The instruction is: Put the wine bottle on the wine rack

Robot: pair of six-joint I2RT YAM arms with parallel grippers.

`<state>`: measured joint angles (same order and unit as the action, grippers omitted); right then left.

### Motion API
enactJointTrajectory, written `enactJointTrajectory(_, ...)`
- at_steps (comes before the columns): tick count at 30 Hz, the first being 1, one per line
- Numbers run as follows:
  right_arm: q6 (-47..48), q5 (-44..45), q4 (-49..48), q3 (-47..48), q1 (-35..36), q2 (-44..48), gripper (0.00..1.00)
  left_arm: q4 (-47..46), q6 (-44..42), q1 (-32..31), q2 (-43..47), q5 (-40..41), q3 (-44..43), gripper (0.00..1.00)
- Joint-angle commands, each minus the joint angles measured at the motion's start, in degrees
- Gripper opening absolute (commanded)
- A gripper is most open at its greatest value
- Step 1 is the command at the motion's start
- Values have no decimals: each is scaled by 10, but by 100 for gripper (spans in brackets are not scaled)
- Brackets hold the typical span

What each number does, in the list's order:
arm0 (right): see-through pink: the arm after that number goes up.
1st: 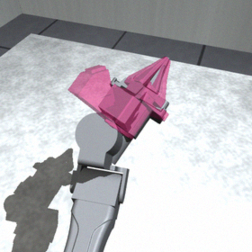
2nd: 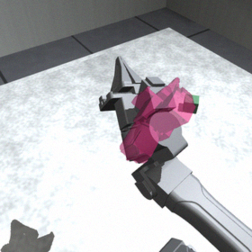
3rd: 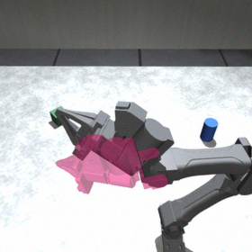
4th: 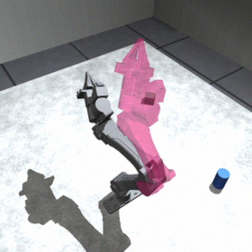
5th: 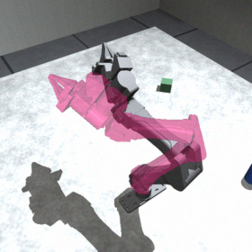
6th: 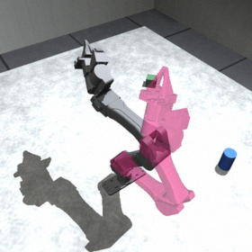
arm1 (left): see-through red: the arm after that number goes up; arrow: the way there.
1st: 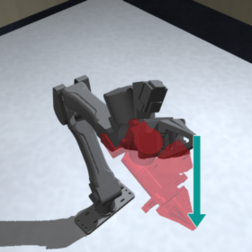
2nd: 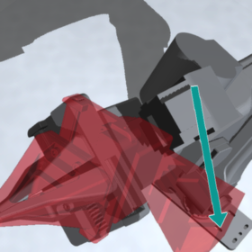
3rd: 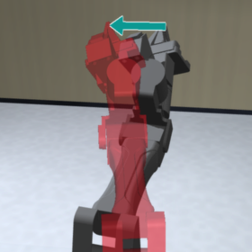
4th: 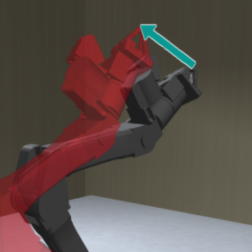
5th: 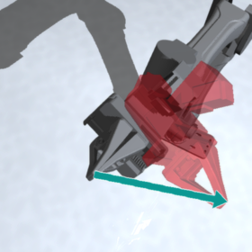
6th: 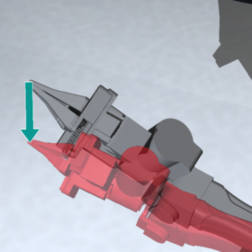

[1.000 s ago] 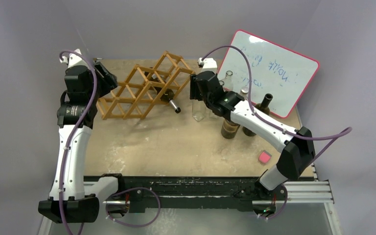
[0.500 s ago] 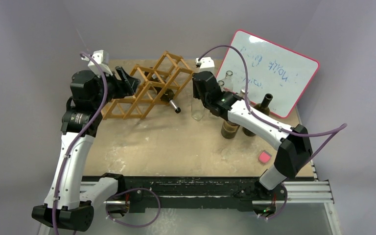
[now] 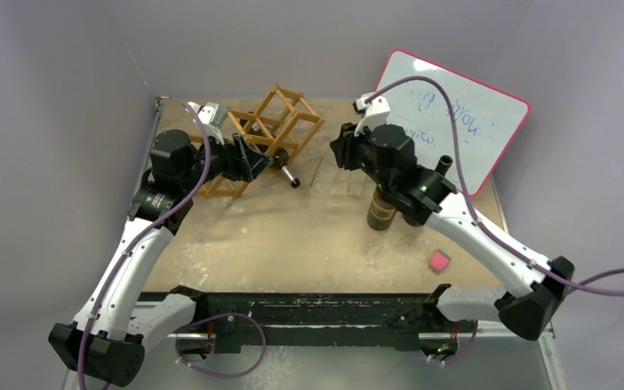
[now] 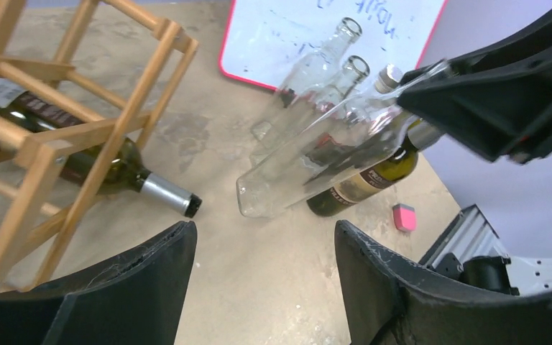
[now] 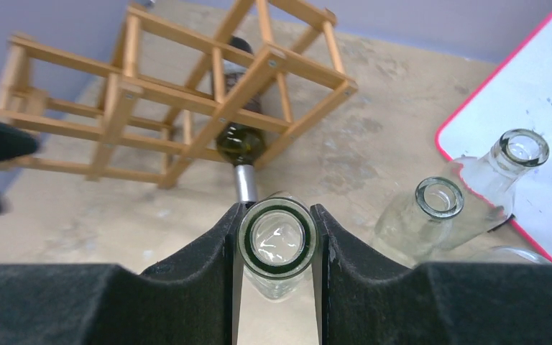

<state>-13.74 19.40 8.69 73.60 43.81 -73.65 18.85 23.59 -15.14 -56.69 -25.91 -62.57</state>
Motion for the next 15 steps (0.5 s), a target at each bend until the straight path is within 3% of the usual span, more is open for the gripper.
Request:
enactJointTrajectory(1, -11, -77, -49, -6, 0, 62, 0, -136, 24, -15, 7, -55, 47, 70)
enactJointTrajectory(7, -20, -157, -47, -23, 0, 103, 0, -333, 43, -65, 27, -88, 169, 71)
enactJointTrajectory(15, -7, -267, -57, -63, 0, 157, 0, -339, -61, -125, -1, -170, 209, 78)
